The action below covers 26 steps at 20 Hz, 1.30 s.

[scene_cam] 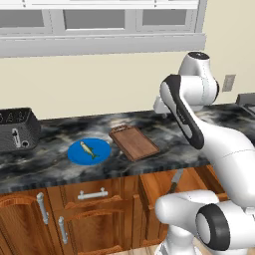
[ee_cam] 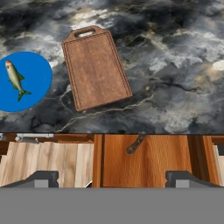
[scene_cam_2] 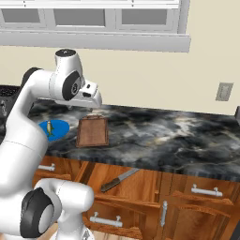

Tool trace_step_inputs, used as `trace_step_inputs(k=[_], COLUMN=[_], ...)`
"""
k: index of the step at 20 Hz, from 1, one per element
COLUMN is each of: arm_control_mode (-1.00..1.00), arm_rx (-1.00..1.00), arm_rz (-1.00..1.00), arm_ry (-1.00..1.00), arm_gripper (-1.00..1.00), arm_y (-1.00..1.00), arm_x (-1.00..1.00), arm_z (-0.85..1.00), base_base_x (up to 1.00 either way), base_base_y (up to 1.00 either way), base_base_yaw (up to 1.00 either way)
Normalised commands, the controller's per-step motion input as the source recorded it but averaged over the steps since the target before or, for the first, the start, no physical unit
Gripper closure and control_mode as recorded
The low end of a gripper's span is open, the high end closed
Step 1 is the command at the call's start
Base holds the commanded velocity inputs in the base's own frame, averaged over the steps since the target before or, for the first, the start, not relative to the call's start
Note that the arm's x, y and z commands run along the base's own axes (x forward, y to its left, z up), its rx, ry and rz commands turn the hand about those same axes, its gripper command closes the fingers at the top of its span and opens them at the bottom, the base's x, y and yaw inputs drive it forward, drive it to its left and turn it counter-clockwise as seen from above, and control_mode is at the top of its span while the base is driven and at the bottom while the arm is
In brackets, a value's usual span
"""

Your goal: Pick up the knife from the drawer and place it on the cutting board. Then place the meat from the plate to the cutting board.

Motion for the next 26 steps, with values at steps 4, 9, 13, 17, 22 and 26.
trace_step_inputs(k=[4,9,13,17,22,26], arm_control_mode=[-1.00,1.00,1.00,1.00,1.00,1.00], arm_rx=[0.00,0.00,0.00,0.00,0.00,0.00], arm_rz=[0.00,0.00,0.00,0.00,0.00,0.00], arm_ry=[0.00,0.00,0.00,0.00,0.00,0.00], arm_gripper=[-1.00,-1.00,-1.00,-1.00,-1.00,-1.00], arm_y=[0.00,0.02,0.00,0.00,0.00,0.00], arm_x=[0.00,-0.08,0.00,0.00,0.00,0.00], arm_z=[0.00,-0.01,0.00,0.00,0.00,0.00], base_base_x=[0.00,-0.04,-0.11,-0.42,-0.09,0.00], base_base_y=[0.00,0.26,1.00,0.94,0.54,0.30], base_base_yaw=[0.00,-0.04,-0.30,-0.41,-0.63,-0.74])
